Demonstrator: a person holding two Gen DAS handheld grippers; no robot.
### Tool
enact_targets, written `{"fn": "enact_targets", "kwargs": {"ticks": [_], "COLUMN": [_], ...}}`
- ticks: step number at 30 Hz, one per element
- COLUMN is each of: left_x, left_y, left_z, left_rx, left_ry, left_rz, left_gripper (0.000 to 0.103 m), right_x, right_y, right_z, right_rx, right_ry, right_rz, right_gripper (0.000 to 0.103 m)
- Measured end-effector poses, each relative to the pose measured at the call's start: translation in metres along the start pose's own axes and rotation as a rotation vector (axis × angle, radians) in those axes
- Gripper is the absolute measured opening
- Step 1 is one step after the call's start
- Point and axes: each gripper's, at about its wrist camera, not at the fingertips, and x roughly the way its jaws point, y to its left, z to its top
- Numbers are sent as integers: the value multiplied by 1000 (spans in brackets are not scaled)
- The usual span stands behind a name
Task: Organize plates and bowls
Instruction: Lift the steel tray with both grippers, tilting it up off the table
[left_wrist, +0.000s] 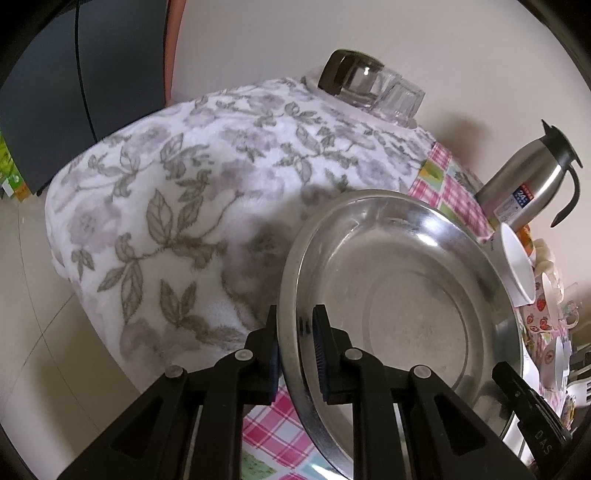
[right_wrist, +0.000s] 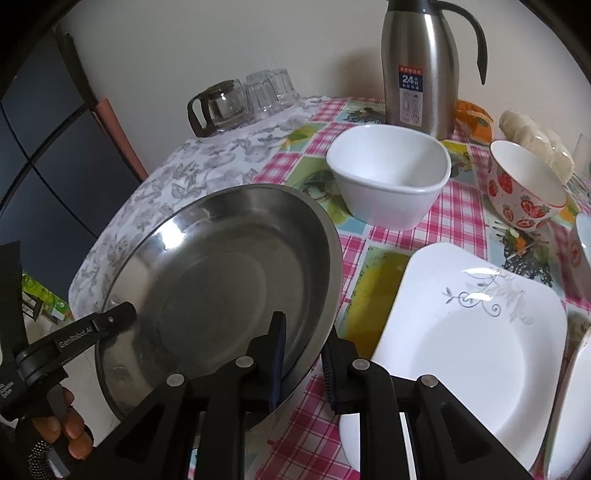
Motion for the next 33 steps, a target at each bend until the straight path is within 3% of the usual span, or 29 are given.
{"fn": "enact_targets", "kwargs": {"ticks": [7, 14, 23, 33], "left_x": [-39, -90, -121, -147], "left_y": [-25, -74, -141, -223], "left_z": [12, 24, 19, -6], "left_rx": [38, 113, 209, 324], "left_ry": [-73, -171, -198, -215], "left_rz": [-38, -97, -169, -256], "left_gripper": [17, 17, 17, 17], "right_x": [-34, -95, -166, -227], "right_y": [-9, -30, -75, -139], "right_z": [11, 23, 26, 10], "right_rx": [25, 65, 132, 218], "right_ry": [-82, -242, -408, -536], "right_rz": [31, 23, 1, -72], "right_gripper": [19, 19, 20, 20]}}
